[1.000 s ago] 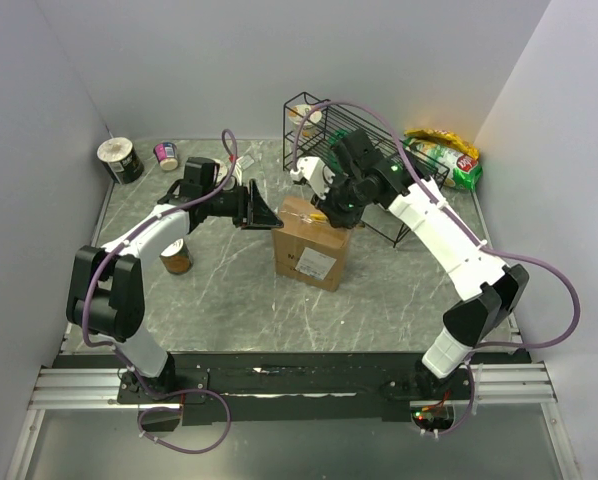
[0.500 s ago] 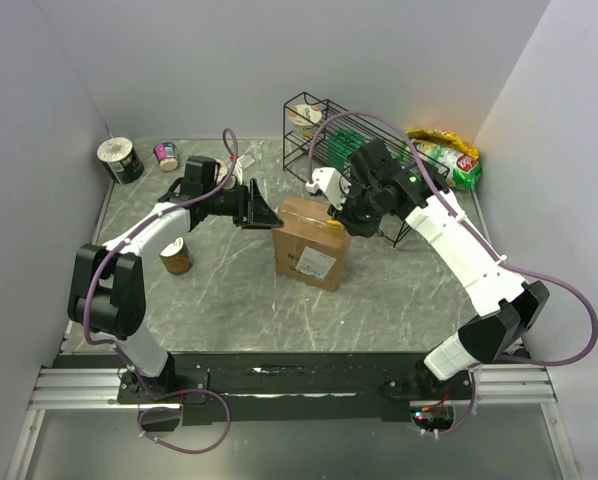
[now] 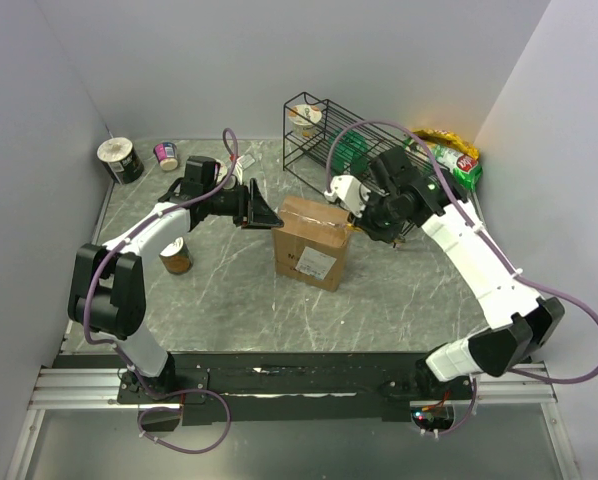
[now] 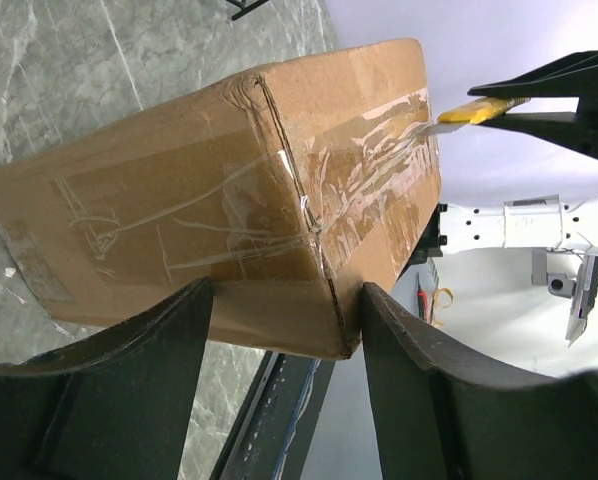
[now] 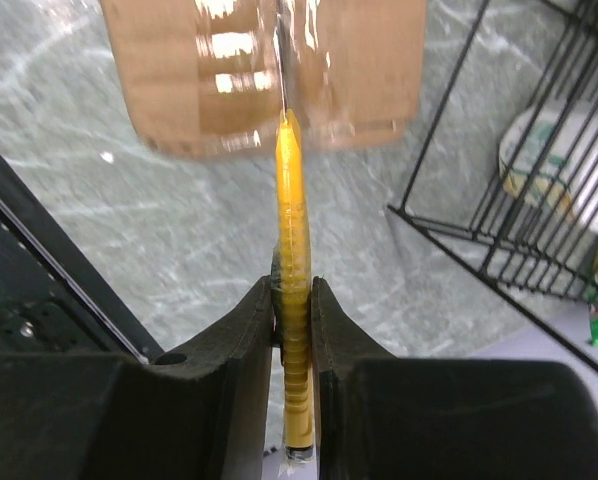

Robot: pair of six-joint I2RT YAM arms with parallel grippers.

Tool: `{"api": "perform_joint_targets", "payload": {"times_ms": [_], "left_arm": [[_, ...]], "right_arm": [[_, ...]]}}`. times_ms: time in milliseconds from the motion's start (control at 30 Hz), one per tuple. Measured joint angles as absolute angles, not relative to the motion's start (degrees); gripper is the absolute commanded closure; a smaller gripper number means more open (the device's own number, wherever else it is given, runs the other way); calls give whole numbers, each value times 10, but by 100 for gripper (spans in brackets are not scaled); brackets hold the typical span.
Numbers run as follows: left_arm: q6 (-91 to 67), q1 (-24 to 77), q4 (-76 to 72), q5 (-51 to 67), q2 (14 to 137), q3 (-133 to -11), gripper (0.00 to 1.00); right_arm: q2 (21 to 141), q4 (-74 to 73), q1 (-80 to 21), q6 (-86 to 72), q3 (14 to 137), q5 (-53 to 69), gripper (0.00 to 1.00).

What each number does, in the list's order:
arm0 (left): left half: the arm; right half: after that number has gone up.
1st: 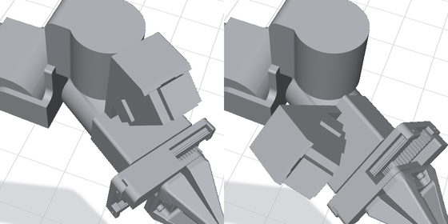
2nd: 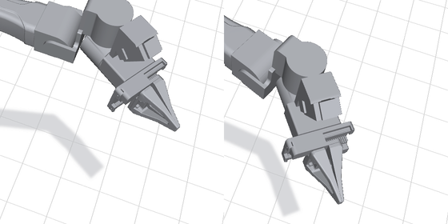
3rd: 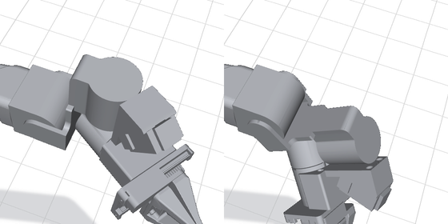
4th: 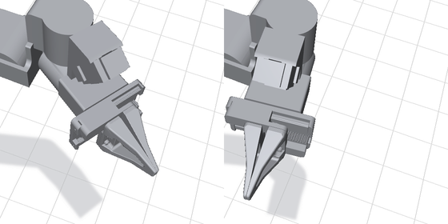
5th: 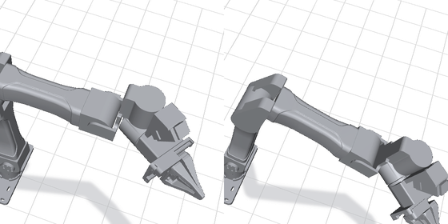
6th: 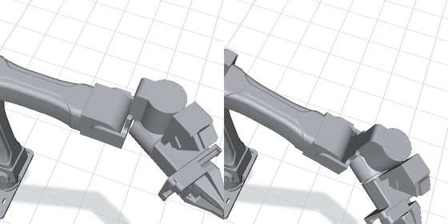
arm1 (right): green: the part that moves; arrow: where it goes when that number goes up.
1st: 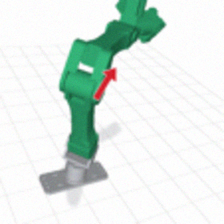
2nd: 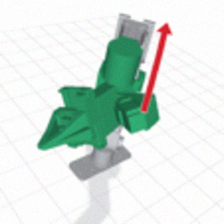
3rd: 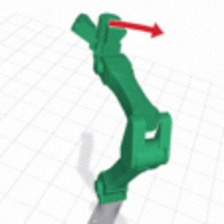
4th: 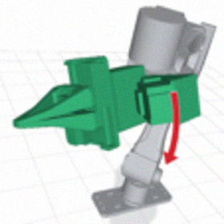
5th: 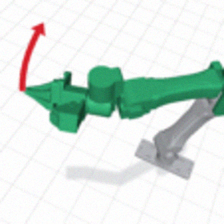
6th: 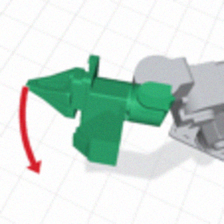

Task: Unpack the express box

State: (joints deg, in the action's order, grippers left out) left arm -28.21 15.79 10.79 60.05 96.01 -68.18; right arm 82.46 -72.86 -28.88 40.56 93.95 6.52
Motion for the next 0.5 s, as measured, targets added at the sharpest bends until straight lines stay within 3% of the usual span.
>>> {"api": "perform_joint_targets", "payload": {"times_ms": [500], "left_arm": [[-283,161,105,601,966,-688,36]], "right_arm": [[780,-728,-260,461,884,36,100]]}}
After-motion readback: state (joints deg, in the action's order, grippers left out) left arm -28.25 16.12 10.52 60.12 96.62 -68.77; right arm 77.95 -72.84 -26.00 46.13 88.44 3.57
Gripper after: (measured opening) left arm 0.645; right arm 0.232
